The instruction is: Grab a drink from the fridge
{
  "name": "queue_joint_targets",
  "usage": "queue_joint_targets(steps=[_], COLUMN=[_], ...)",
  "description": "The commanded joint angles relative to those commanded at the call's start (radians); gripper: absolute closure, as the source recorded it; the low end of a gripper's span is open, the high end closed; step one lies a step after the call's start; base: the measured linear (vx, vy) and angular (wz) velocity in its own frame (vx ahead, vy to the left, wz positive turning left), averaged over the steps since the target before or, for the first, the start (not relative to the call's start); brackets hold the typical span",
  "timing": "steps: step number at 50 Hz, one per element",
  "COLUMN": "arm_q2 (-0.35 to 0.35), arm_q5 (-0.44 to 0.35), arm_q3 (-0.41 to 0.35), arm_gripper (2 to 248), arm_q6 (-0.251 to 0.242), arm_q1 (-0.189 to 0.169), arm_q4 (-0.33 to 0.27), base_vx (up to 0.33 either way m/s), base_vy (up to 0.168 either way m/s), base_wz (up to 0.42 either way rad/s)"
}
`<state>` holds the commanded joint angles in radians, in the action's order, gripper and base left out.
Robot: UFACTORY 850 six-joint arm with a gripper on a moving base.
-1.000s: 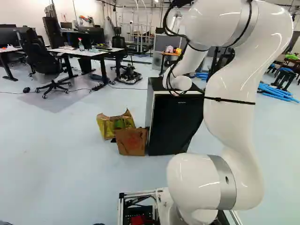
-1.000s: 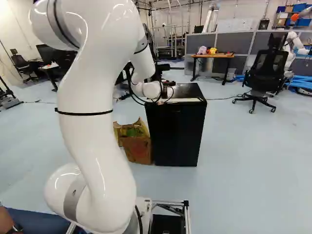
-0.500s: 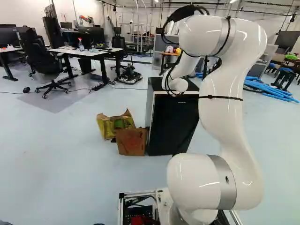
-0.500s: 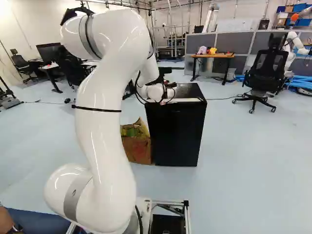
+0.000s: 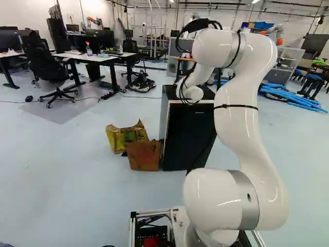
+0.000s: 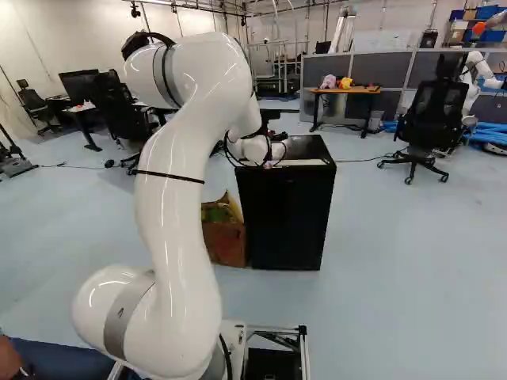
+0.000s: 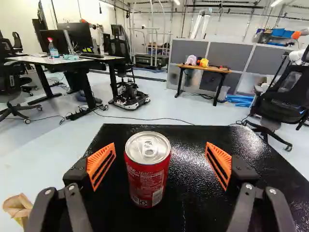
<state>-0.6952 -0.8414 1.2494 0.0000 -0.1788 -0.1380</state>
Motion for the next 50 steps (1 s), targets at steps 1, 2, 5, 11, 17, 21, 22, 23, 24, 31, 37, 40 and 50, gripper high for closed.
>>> queue_joint_targets(steps=[1,2,5,11,17,21,22,23,24,31,37,40,50], arm_q2=[0.000,0.000,0.000,0.000,0.000,0.000,0.000,0.000,0.000,0.000,0.000,0.000,0.000], arm_q5=[0.000,0.000,0.000,0.000,0.000,0.000,0.000,0.000,0.000,0.000,0.000,0.000,0.000], arm_q3=[0.000,0.000,0.000,0.000,0.000,0.000,0.000,0.000,0.000,0.000,0.000,0.000,0.000], arm_gripper=[3,3,3,3,3,3,3,3,3,3,8,8,84], arm_q6=[0.000,0.000,0.000,0.018,0.068,0.107,0.107,0.107,0.107,0.107,0.107,0.107,0.107], arm_q1=[0.000,0.000,0.000,0.000,0.000,0.000,0.000,0.000,0.000,0.000,0.000,0.000,0.000], arm_q4=[0.000,0.000,0.000,0.000,0.000,0.000,0.000,0.000,0.000,0.000,0.000,0.000,0.000], base_vx=[0.000,0.000,0.000,0.000,0.000,0.000,0.000,0.000,0.000,0.000,0.000,0.000,0.000], base_vy=[0.000,0.000,0.000,0.000,0.000,0.000,0.000,0.000,0.000,0.000,0.000,0.000,0.000], base_wz=[0.000,0.000,0.000,0.000,0.000,0.000,0.000,0.000,0.000,0.000,0.000,0.000,0.000])
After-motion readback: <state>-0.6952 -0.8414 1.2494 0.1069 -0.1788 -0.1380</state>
